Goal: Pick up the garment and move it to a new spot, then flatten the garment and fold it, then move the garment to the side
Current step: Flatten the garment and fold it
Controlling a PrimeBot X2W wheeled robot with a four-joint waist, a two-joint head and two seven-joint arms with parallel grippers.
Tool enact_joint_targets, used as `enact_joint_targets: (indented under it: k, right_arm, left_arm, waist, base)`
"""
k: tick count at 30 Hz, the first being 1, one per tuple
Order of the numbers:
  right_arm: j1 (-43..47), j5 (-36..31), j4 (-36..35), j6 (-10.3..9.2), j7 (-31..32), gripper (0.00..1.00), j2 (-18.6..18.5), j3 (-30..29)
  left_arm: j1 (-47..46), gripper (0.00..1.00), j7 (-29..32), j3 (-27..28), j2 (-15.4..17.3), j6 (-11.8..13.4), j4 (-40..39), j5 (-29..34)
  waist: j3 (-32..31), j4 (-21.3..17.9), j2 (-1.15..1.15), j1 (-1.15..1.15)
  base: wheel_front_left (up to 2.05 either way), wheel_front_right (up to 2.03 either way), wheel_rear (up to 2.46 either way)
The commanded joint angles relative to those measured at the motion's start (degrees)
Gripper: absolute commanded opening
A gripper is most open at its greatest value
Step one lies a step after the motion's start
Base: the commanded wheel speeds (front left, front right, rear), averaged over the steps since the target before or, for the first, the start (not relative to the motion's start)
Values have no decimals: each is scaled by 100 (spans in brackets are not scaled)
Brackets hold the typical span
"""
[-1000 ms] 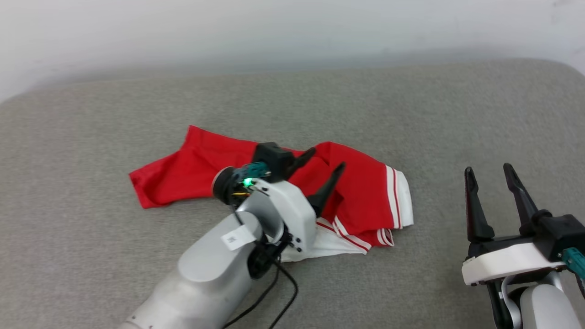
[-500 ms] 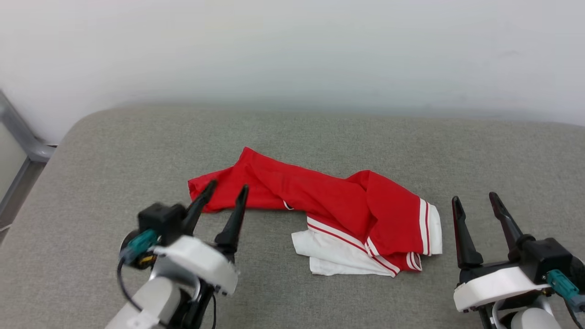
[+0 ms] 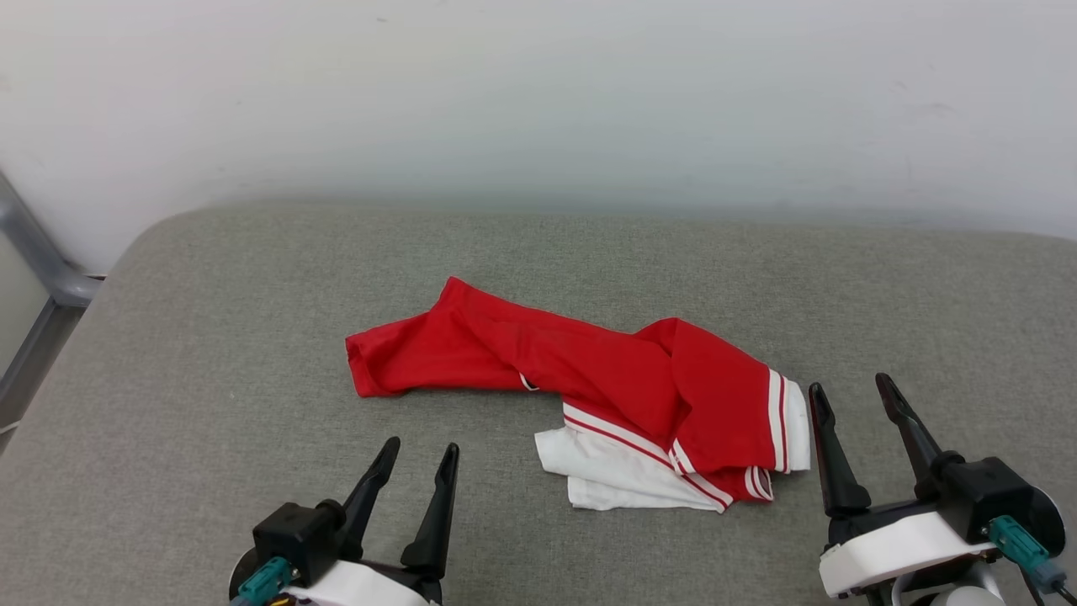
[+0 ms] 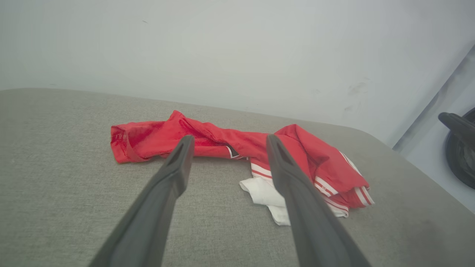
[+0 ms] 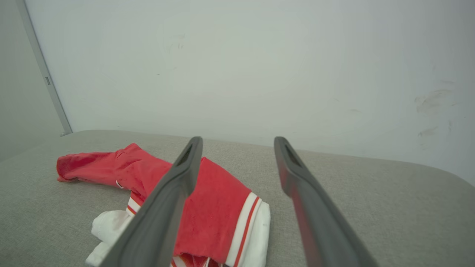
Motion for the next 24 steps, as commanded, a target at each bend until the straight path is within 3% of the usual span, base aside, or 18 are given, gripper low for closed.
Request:
enact_joint_targets:
  k: [1, 8, 15, 24]
  right_arm:
    - [53, 28, 0, -6, -13, 100, 6, 20]
    - [16, 16, 56, -6, -13, 100, 6, 52]
    - [-81, -48, 51, -6, -13, 100, 5, 98]
    - [-277, -112, 25, -6, -13, 100, 6, 110]
  left_arm:
    - [43, 100, -15, 18, -8, -65, 48, 48]
    - [-132, 100, 189, -58, -14, -231, 290, 26]
    - [-459, 100, 1362, -396, -197, -288, 359, -290]
    - [-1044, 100, 2565, -660, -336, -152, 736, -461]
  waist:
    - [5, -16, 0, 1]
    - [62, -137, 0, 1]
    - [283, -286, 0, 1]
    - [761, -573, 0, 1]
  base:
    - [0, 0, 0]
    - [0, 0, 0]
    - [0, 0, 0]
    - [0, 0, 0]
